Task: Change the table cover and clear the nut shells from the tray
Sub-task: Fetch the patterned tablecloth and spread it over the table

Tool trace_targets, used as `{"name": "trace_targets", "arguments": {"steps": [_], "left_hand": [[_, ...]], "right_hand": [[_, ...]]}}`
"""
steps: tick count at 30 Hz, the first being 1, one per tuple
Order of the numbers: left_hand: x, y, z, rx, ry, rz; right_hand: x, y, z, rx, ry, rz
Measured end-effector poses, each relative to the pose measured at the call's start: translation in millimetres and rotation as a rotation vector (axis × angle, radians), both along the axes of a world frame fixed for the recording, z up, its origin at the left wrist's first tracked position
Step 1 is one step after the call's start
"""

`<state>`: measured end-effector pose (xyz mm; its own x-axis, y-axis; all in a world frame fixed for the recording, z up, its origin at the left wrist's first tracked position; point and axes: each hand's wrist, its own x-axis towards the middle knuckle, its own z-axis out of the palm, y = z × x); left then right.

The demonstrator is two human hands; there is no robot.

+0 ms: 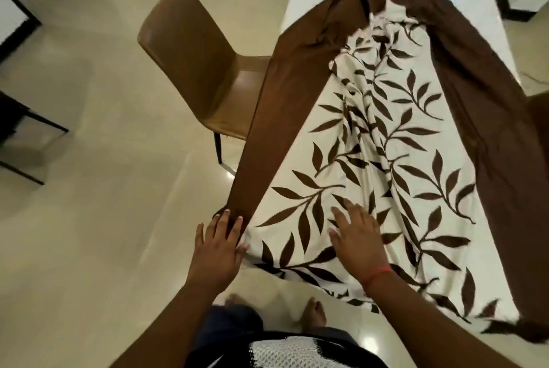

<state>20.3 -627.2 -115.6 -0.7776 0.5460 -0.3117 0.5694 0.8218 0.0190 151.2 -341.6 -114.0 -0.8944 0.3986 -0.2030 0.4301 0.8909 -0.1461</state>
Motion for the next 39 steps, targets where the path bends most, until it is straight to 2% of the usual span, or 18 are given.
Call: {"name": "trace_targets", "arguments": {"steps": [4, 9, 16, 21, 29, 34, 39], "left_hand": [[-36, -39, 1, 0.06, -0.007, 0.109], [-119, -129, -10, 0.054, 0.0, 0.232], [-248, -292, 14, 0.046, 0.012, 0.32], [-329, -378, 27, -0.002, 0.016, 0.321], [-491, -376, 13, -0.002, 0.074, 0.303], [-617, -358, 27, -0.05, 0.088, 0.314], [-743, -322, 37, -0.017, 0.099, 0.338]], "right_hand": [[-76, -51, 5, -0.059, -0.001, 0.154], [-196, -152, 5, -0.086, 0.007, 0.361], [-360, -341, -6, -0.182, -0.058, 0.498], [-452, -427, 5, -0.212, -0.092, 0.545], [-613, -429, -8, -0.18, -0.071, 0.478], [-734, -400, -5, -0.178, -0.092, 0.45], [-858, -359, 10, -0.176, -0.089, 0.44]]}}
